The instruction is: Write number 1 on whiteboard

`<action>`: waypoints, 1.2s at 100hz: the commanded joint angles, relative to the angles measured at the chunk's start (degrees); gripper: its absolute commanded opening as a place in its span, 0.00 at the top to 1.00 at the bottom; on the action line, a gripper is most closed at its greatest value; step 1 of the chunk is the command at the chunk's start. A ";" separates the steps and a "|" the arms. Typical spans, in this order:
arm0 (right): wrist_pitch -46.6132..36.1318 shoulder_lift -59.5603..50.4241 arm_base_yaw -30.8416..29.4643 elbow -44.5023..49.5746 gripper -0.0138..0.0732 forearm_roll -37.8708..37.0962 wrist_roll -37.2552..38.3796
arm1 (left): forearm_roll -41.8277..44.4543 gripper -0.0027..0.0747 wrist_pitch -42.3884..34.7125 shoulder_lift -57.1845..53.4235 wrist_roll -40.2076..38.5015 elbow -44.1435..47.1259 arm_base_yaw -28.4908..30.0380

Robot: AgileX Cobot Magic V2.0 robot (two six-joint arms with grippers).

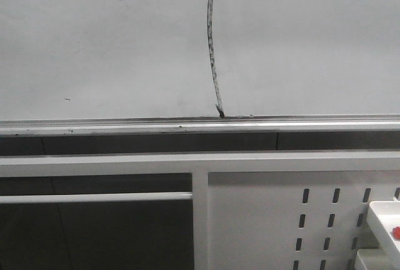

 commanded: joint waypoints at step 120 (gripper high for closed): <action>-6.26 -0.17 0.17 -2.37 0.72 -0.13 0.19 | -2.92 0.99 -2.10 5.05 0.21 -1.96 -0.47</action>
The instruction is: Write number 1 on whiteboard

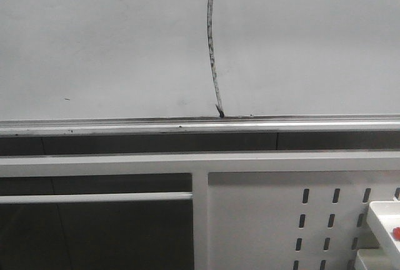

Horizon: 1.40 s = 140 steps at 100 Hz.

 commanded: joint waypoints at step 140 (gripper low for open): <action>-19.22 -31.75 -22.43 32.63 0.91 0.74 2.92 | -51.63 0.99 -53.21 16.41 24.64 3.98 -4.38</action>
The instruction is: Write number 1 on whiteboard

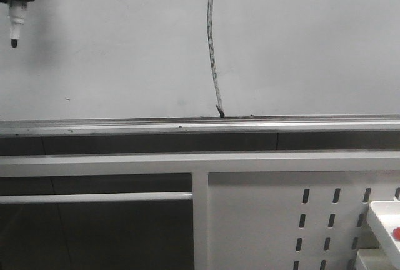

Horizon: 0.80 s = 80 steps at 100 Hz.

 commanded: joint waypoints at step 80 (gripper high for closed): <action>-7.12 -0.03 -0.34 0.66 0.91 0.62 -0.02 | -2.99 0.99 -2.38 10.48 0.68 -9.46 -0.40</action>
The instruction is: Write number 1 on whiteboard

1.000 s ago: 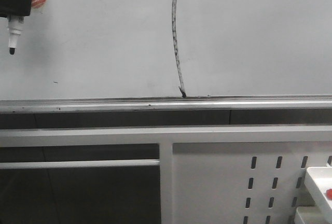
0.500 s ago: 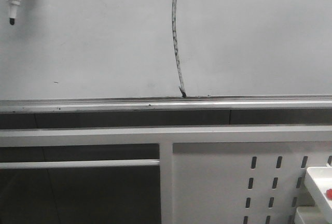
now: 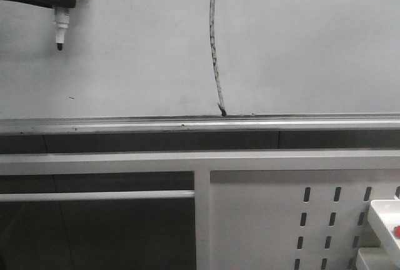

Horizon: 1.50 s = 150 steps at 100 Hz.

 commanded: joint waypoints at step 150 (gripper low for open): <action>-4.94 -0.86 -0.34 -1.42 0.91 2.97 -0.02 | -2.31 0.32 0.44 1.09 -0.54 -5.71 0.29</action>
